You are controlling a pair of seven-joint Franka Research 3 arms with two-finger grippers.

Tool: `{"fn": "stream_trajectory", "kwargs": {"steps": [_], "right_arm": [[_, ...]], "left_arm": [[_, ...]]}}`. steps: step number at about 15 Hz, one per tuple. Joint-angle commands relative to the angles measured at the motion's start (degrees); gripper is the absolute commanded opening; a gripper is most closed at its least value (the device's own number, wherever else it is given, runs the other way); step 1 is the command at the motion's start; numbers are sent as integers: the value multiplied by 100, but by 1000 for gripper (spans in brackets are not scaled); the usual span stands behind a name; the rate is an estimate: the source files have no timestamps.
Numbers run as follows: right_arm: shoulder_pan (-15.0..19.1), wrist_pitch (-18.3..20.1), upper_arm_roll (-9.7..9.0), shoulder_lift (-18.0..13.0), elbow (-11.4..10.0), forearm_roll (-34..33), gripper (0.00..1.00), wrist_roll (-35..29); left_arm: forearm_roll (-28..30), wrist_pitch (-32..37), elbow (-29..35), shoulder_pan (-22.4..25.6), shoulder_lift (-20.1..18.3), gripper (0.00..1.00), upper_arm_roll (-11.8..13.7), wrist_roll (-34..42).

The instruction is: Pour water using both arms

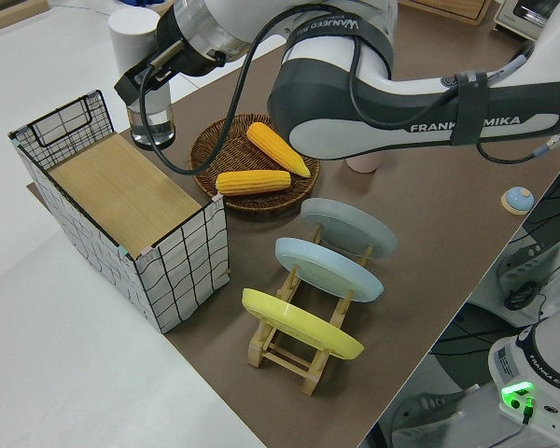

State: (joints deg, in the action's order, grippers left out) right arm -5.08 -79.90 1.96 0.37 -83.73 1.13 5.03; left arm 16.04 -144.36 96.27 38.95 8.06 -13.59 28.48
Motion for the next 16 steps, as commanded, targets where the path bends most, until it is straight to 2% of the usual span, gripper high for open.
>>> {"fn": "stream_trajectory", "kwargs": {"steps": [1,6,16], "right_arm": [[-2,-35,15,-10,-11,28,985,86],[-2,-35,15,-10,-11,28,985,86],[-2,-35,6,-10,-11,28,985,86]], "left_arm": [[627,-224,-109,201,195,0,-73,833],[1436,-224,-39,447,380,0,-73,1862],[1481,-242,-56,473,705,0,-73,2127]]}}
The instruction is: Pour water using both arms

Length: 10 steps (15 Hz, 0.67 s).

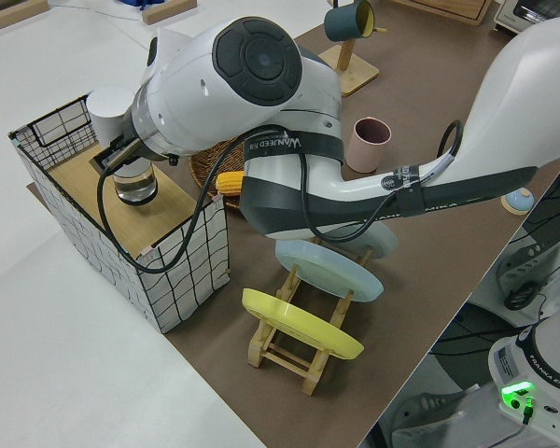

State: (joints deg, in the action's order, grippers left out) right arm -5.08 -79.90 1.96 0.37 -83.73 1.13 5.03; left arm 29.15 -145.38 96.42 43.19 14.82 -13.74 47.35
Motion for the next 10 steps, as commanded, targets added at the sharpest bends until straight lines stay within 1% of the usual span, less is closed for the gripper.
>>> {"fn": "stream_trajectory", "kwargs": {"steps": [1,8,10], "right_arm": [[-2,-35,15,-10,-11,28,985,86],[-2,-35,15,-10,-11,28,985,86],[-2,-35,6,-10,-11,28,985,86]], "left_arm": [[179,-166,-79,49,90,0,-50,283],[460,-236,-88,145,301,0,-49,792],[469,-236,-97,154,319,0,-49,820]]}}
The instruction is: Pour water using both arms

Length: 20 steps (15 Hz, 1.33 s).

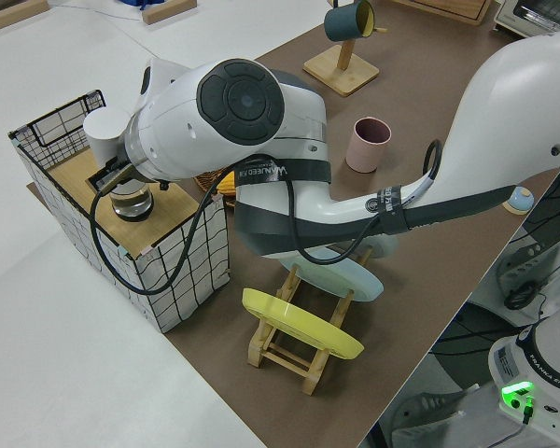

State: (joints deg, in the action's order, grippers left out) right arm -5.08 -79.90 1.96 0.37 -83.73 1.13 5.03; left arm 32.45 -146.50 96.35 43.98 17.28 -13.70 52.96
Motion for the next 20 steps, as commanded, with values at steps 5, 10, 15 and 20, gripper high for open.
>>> {"fn": "stream_trajectory", "kwargs": {"steps": [5,10,15,20], "right_arm": [[-2,-35,6,-10,-11,28,985,86],[-2,-34,15,-10,-11,28,985,86],[-2,-35,6,-10,-11,28,985,86],[-2,-35,6,-10,-11,28,985,86]], "left_arm": [[104,-115,-125,58,118,998,-54,171],[-726,636,-440,75,65,998,-54,-767],[-2760,3344,-1601,31,30,998,69,-2211],[-2815,4111,-1593,-12,-207,1000,8,-2728]]}}
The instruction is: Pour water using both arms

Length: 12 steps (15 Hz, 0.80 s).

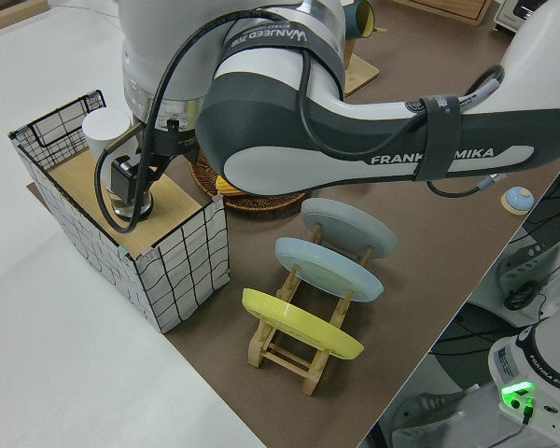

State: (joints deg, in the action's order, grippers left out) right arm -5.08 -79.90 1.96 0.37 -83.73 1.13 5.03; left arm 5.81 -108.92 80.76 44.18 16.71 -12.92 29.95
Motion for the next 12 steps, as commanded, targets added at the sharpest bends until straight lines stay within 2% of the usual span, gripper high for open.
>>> {"fn": "stream_trajectory", "kwargs": {"steps": [1,6,10,12], "right_arm": [[-2,-35,15,-10,-11,28,985,86],[-2,-35,15,-10,-11,28,985,86],[-2,-35,15,-10,-11,28,985,86],[-2,-35,6,-10,-11,28,985,86]], "left_arm": [[-168,580,-8,-111,-229,1000,-122,-724],[-168,969,1,-533,-484,1000,-149,-1280],[-168,1311,1,-963,-634,1000,-141,-1438],[-438,1356,-17,-1305,-687,1000,-149,-1904]]}}
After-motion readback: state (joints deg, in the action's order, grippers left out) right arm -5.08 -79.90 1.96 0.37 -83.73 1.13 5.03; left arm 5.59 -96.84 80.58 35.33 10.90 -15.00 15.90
